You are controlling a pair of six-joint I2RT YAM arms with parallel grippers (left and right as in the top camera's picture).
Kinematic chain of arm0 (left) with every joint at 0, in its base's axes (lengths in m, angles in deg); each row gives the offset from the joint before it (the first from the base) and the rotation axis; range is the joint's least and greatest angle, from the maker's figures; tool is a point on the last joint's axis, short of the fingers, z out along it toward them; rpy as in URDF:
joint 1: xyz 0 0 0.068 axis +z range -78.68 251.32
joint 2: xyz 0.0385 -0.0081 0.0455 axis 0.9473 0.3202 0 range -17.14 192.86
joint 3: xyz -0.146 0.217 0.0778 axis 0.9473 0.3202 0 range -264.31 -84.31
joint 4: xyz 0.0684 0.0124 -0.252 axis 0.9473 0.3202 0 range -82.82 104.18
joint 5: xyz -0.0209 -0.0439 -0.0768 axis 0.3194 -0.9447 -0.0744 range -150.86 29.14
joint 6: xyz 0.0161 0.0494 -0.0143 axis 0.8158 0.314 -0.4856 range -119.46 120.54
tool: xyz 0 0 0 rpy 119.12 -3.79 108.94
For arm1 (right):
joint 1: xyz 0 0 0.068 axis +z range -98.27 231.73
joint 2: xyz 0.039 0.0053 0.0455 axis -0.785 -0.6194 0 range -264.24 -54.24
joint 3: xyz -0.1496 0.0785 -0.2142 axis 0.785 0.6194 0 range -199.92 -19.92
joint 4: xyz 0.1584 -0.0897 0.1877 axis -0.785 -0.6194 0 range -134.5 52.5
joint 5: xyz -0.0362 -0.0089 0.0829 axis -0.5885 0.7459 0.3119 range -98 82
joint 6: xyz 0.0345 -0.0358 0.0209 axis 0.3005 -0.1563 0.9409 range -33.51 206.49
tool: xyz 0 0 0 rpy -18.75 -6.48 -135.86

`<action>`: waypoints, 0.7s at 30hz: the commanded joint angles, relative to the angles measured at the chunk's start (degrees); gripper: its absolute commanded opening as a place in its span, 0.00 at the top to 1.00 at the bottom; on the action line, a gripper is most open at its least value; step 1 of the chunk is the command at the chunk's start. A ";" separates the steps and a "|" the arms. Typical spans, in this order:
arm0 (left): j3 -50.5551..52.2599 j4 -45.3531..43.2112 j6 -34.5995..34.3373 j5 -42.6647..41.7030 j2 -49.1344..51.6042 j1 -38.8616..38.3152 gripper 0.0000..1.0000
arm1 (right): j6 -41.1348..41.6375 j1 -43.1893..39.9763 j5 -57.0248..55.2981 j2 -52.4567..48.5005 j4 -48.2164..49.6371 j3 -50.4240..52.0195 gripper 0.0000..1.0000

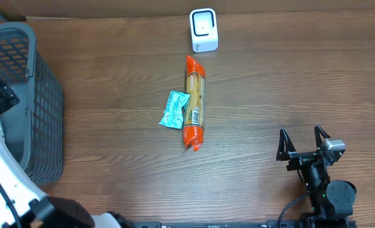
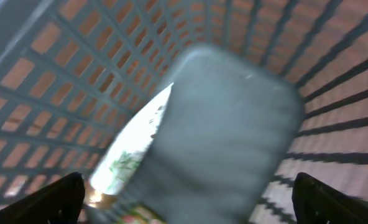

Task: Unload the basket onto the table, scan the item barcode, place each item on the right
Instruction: 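Reach the left gripper into the basket and grasp the white tube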

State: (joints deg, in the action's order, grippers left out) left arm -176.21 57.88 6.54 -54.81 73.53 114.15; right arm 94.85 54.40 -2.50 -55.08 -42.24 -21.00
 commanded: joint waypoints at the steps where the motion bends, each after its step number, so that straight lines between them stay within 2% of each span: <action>1: 1.07 -0.90 11.52 5.14 5.75 1.73 0.03 | 0.22 0.26 -0.74 0.68 0.31 0.61 0.00; 6: 1.07 -4.24 11.63 5.18 11.54 2.25 0.07 | 0.20 0.26 -0.74 0.68 0.28 0.61 0.00; 10: 1.07 -5.66 11.02 9.57 16.02 2.67 0.19 | 0.20 0.26 -0.74 0.68 0.28 0.61 0.00; 13: 1.07 -6.56 9.66 13.90 19.67 2.91 0.17 | 0.20 0.26 -0.74 0.68 0.28 0.61 0.00; 21: 1.07 -7.21 9.49 14.29 26.21 4.70 0.17 | 0.20 0.26 -0.74 0.68 0.28 0.61 0.00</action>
State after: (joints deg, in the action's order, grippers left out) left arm -175.37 51.21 16.16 -42.14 98.63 118.00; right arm 94.82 54.40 -2.50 -55.08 -42.24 -21.00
